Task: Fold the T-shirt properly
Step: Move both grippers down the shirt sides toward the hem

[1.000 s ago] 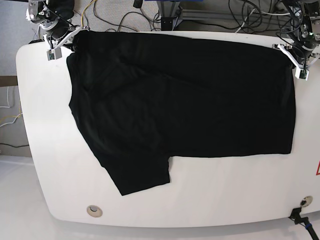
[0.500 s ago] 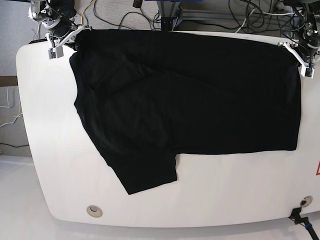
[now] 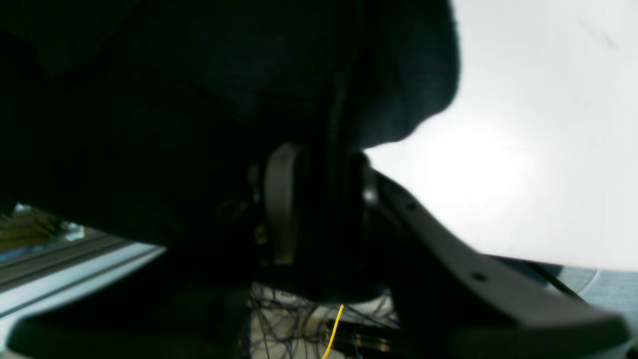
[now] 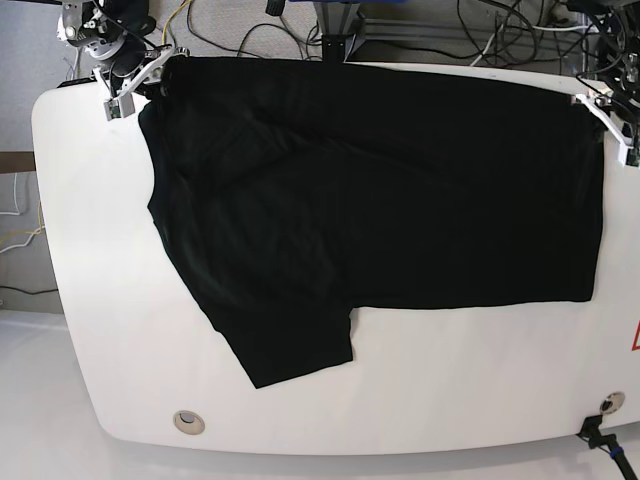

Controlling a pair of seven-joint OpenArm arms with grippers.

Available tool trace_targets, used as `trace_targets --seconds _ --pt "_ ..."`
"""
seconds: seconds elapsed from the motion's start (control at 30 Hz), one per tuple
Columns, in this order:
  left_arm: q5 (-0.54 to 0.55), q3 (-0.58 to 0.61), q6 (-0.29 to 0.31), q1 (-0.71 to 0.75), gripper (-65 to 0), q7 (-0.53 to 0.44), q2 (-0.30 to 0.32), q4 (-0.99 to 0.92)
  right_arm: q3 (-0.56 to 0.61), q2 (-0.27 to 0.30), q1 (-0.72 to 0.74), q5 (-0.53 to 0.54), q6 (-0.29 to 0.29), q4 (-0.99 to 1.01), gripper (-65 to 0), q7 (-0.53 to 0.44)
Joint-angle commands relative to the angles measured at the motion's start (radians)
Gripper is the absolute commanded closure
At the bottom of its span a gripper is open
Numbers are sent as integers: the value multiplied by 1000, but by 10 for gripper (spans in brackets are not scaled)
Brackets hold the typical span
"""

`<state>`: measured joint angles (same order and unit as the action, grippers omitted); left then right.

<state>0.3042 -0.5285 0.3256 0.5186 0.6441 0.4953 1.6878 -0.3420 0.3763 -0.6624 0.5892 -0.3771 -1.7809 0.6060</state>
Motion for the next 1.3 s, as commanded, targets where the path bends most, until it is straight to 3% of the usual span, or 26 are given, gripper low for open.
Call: trace_targets --seconds 0.0,0.1,0.23,0.33,0.43,0.67,0.87,1.1,1.27 --pt "17 -6 5 -51 -288 -37 19 31 -45 25 23 -10 8 -32 -251 -1" --pt "19 1 5 -153 -288 -37 16 31 -55 28 106 -10 8 -32 -287 4" --pt "19 54 4 -286 -288 -37 15 25 -52 57 243 -10 5 -21 -288 94" --pt "16 67 2 -397 -288 -10 -22 -24 -50 57 339 -10 3 2 -287 128" --pt "16 71 2 -501 -288 33 -27 -96 -49 59 424 -10 3 65 -287 130" --pt "16 74 2 -638 -288 33 -28 -282 -42 62 654 -35 0 261 -287 130" --pt "16 74 4 -745 -288 21 -27 -437 102 54 884 -154 -1 436 -287 121" --pt "16 77 4 -835 -288 -65 -25 -658 257 34 1153 -159 -1 794 -287 -21" --pt "16 166 4 -903 -288 -125 -19 -786 370 19 1308 -159 -1 1034 -288 -142"
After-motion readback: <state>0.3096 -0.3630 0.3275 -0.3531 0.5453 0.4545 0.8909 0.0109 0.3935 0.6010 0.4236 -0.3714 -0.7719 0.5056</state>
